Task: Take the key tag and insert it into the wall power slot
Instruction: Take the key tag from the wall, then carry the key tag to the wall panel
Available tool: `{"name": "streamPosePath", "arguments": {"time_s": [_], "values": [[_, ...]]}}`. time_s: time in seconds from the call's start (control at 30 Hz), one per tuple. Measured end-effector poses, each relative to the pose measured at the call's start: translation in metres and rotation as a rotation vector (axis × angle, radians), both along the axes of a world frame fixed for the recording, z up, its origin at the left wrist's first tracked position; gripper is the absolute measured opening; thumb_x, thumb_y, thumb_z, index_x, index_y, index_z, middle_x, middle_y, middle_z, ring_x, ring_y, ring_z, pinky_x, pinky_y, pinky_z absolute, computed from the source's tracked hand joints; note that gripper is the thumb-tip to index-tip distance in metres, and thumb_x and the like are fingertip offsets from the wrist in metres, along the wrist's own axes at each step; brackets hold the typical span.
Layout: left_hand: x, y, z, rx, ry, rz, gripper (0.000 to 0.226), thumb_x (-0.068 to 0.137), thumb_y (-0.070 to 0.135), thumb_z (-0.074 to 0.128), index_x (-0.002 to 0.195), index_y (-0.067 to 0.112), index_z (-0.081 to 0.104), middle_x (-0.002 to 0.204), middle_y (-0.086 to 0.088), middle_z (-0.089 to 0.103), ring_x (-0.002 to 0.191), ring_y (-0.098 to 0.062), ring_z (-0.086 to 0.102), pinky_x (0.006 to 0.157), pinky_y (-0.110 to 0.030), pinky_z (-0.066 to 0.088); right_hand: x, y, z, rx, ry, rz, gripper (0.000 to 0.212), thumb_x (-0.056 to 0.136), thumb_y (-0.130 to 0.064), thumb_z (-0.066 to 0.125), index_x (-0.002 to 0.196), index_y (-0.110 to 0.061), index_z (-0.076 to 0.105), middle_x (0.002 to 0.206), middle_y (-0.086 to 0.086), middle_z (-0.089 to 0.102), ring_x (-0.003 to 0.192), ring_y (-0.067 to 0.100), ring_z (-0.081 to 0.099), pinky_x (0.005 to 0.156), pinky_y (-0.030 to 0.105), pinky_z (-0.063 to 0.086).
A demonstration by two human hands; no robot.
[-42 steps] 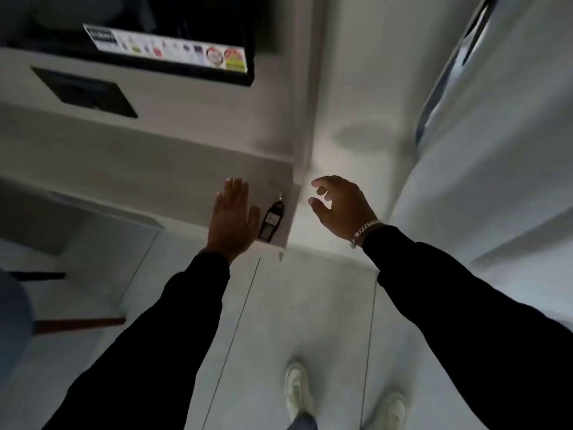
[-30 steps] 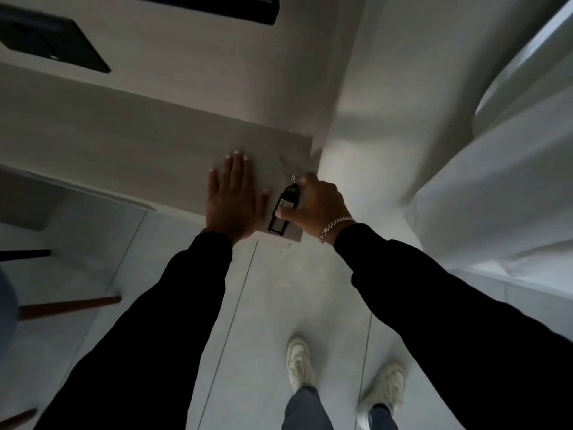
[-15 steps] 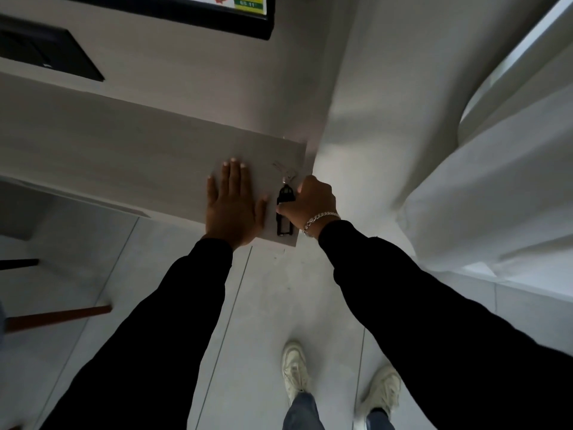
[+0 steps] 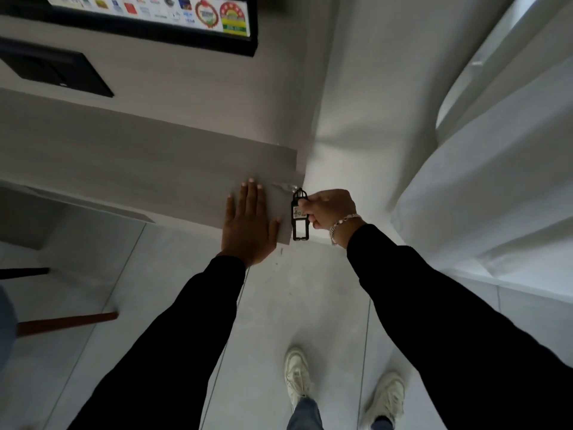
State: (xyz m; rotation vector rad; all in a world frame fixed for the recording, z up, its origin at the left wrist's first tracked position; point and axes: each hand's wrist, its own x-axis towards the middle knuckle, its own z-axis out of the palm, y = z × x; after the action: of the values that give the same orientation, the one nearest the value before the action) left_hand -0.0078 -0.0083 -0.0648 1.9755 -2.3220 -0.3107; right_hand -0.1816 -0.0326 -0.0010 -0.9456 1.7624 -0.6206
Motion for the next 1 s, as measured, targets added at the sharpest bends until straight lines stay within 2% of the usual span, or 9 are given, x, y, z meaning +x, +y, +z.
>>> {"name": "streamPosePath", "arguments": {"time_s": [0.07,0.1,0.17,0.27,0.43,0.57,0.73,0.83,1.0], "values": [[-0.013,0.012,0.003,0.028,0.006,-0.066,0.078,0.095,0.048,0.028,0.156,0.001,0.014,0.167,-0.019,0.010,0.156,-0.034,0.007,0.128,-0.054,0.010,-0.018,0.010,0.013,0.040,-0.137,-0.029,0.014,0.083,-0.013,0.068,0.074,-0.003,0.069,0.056,0.008,0.054,0.047,0.014,0.050,0.043,0.021,0.046],[-0.019,0.018,0.003,0.047,0.009,-0.107,0.076,0.097,0.048,0.030,0.156,0.002,0.014,0.168,-0.018,0.009,0.156,-0.033,0.006,0.128,-0.054,0.009,-0.026,0.015,0.020,0.056,-0.207,-0.053,0.014,0.085,-0.010,0.066,0.075,0.001,0.067,0.055,0.008,0.051,0.043,0.011,0.048,0.040,0.018,0.042],[-0.037,0.032,0.009,0.095,0.026,-0.196,0.073,0.101,0.046,0.034,0.157,0.005,0.011,0.169,-0.015,0.005,0.157,-0.031,0.002,0.128,-0.050,0.005,-0.050,0.033,0.033,0.064,-0.309,-0.109,0.016,0.086,-0.006,0.065,0.070,-0.001,0.064,0.058,0.009,0.052,0.040,0.009,0.046,0.039,0.018,0.040],[-0.070,0.053,0.026,0.133,0.111,-0.247,0.071,0.104,0.043,0.035,0.158,0.009,0.003,0.169,-0.011,-0.001,0.157,-0.026,-0.004,0.129,-0.047,0.001,-0.093,0.065,0.056,0.053,-0.414,-0.172,0.013,0.085,-0.005,0.066,0.072,-0.002,0.064,0.063,0.011,0.059,0.046,0.013,0.048,0.038,0.020,0.043],[-0.149,0.085,0.080,-0.047,0.314,-0.233,0.069,0.100,0.039,0.031,0.156,0.004,0.011,0.168,-0.014,0.006,0.156,-0.028,0.000,0.129,-0.050,0.007,-0.192,0.130,0.093,0.009,-0.544,-0.245,0.008,0.082,-0.006,0.068,0.080,0.002,0.067,0.069,0.012,0.059,0.047,0.013,0.050,0.039,0.021,0.044],[-0.241,0.110,0.131,-0.177,0.415,-0.346,0.075,0.098,0.048,0.022,0.156,0.003,0.011,0.168,-0.013,0.006,0.156,-0.026,-0.002,0.128,-0.047,0.003,-0.285,0.195,0.128,-0.085,-0.530,-0.245,0.019,0.081,-0.009,0.070,0.093,0.006,0.070,0.068,0.009,0.061,0.048,0.011,0.051,0.043,0.020,0.046],[-0.370,0.142,0.182,-0.285,0.509,-0.529,0.074,0.098,0.047,0.025,0.157,0.005,0.011,0.169,-0.012,0.006,0.157,-0.025,-0.002,0.127,-0.043,-0.001,-0.386,0.271,0.172,-0.255,-0.493,-0.261,0.007,0.080,-0.009,0.073,0.076,-0.004,0.072,0.067,0.007,0.064,0.049,0.010,0.053,0.046,0.019,0.049],[-0.442,0.158,0.202,-0.302,0.571,-0.600,0.074,0.098,0.048,0.024,0.157,0.007,0.009,0.169,-0.010,0.004,0.157,-0.023,-0.004,0.127,-0.042,-0.002,-0.437,0.309,0.192,-0.316,-0.429,-0.296,0.007,0.082,-0.011,0.072,0.079,-0.004,0.071,0.071,0.008,0.064,0.052,0.011,0.053,0.047,0.019,0.049],[-0.551,0.178,0.228,-0.353,0.629,-0.757,0.072,0.099,0.045,0.026,0.157,0.005,0.011,0.169,-0.012,0.007,0.157,-0.026,0.000,0.128,-0.049,0.003,-0.525,0.356,0.216,-0.417,-0.348,-0.384,0.007,0.085,-0.010,0.068,0.084,-0.003,0.070,0.073,0.008,0.062,0.053,0.011,0.052,0.049,0.018,0.050]]}}
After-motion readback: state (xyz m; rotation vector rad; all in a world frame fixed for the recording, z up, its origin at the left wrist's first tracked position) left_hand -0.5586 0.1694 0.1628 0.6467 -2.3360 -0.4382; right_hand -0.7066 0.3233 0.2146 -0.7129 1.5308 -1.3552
